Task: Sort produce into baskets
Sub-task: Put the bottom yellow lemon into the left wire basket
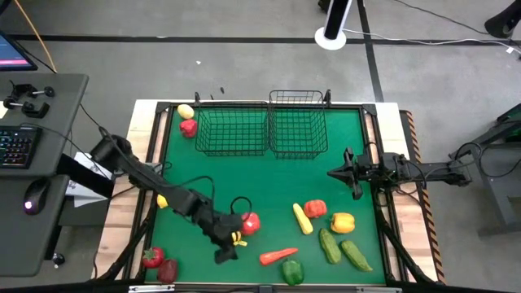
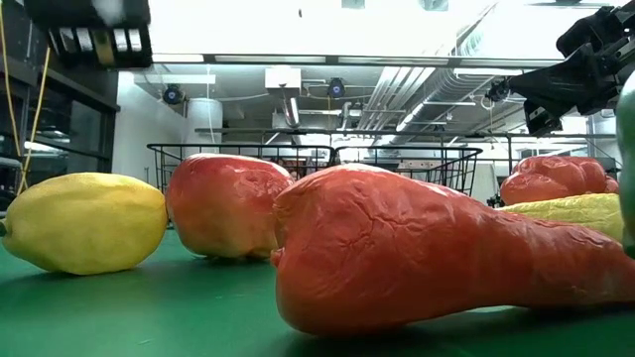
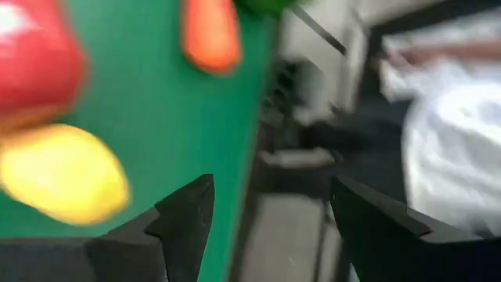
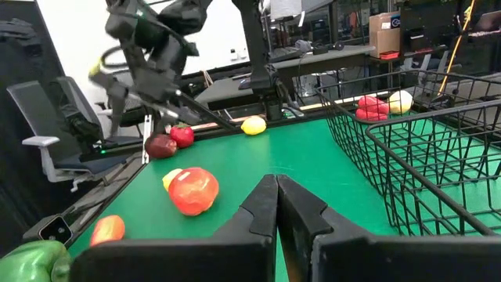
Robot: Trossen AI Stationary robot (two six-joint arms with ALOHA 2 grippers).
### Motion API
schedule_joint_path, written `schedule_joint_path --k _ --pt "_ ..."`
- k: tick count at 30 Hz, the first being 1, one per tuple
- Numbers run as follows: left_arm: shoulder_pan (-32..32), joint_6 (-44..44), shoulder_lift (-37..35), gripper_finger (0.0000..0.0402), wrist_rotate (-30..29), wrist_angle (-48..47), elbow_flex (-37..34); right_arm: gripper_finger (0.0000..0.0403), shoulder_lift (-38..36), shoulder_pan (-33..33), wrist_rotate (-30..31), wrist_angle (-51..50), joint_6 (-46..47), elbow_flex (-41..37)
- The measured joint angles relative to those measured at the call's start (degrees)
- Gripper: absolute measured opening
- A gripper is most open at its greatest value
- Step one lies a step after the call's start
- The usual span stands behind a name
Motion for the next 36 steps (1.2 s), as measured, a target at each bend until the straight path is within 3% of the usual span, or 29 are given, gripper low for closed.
schedule_joint_path --k 3,6,16,26,36 --pt "-0.39 -3.85 1.58 0.0243 -6.58 0.02 0.08 0.0 0.0 0.02 0.01 0.0 0.0 0.0" --pt "-0.67 -6.02 2.95 0.0242 -9.32 -2.69 0.12 0.0 0.0 0.02 0.01 0.0 0.0 0.0" --pt "-1.63 -13.64 4.84 0.0226 -13.74 -12.09 0.12 0.0 0.0 0.0 0.02 0.0 0.0 0.0" --pt "-1.61 -14.04 7.15 0.0211 -16.25 -15.9 0.01 0.0 0.0 0.02 0.02 0.0 0.0 0.0" --pt "-1.47 -13.85 9.56 0.0211 -17.29 -11.95 0.23 0.0 0.0 0.0 0.0 0.0 0.0 0.0"
